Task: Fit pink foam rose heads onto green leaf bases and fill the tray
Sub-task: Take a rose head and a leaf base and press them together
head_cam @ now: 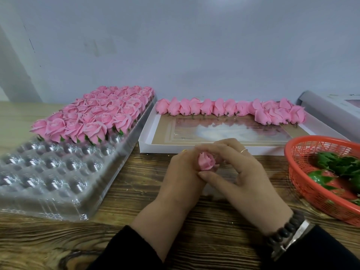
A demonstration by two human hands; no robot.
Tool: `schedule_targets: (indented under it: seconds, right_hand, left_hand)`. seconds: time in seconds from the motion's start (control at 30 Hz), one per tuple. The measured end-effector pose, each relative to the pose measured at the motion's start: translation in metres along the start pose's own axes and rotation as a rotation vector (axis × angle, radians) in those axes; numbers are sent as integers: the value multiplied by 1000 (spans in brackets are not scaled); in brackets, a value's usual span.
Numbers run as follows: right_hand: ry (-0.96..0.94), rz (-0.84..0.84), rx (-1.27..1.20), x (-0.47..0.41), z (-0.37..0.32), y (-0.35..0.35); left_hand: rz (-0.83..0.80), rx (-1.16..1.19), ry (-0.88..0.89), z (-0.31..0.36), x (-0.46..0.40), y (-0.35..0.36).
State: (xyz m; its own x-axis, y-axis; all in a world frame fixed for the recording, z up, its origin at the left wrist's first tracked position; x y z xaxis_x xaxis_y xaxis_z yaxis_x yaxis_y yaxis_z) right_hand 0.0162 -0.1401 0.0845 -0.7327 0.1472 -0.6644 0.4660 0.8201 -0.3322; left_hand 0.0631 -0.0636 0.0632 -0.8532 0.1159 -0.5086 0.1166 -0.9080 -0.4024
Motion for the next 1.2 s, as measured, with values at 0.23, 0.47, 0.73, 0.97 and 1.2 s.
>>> schedule_targets:
  seconds: [0.23, 0.47, 0.73, 0.97, 1.2]
  right_hand:
    - [166, 103, -154, -4, 15, -14]
    - [140, 48, -134, -6, 9, -16]
    - [-25, -87, 44, -2, -9, -2]
    - [264, 290, -285, -1, 8, -21]
    - [238, 225, -143, 0, 8, -3]
  left_hand:
    - [-132, 157, -96, -1, 6, 13]
    - [-235, 64, -198, -16, 11, 16]
    - [-289, 155, -187, -7, 15, 20]
    - [-180, 216, -154, 1, 15, 26]
    - [-161, 357, -102, 15, 18, 34]
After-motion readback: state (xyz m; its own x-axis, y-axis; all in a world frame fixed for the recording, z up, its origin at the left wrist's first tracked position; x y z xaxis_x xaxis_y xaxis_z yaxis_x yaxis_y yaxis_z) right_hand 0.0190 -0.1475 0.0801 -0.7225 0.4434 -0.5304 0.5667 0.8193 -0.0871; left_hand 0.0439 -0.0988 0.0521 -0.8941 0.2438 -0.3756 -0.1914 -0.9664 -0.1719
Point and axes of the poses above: each hand's wrist, its own x-axis away from the middle knuckle, its own y-axis out of the palm, z = x × y, the point moved 10 cm from there along -x, towards the middle knuckle, and after that the axes turned 15 degrees about z, right-handed, at the moved point
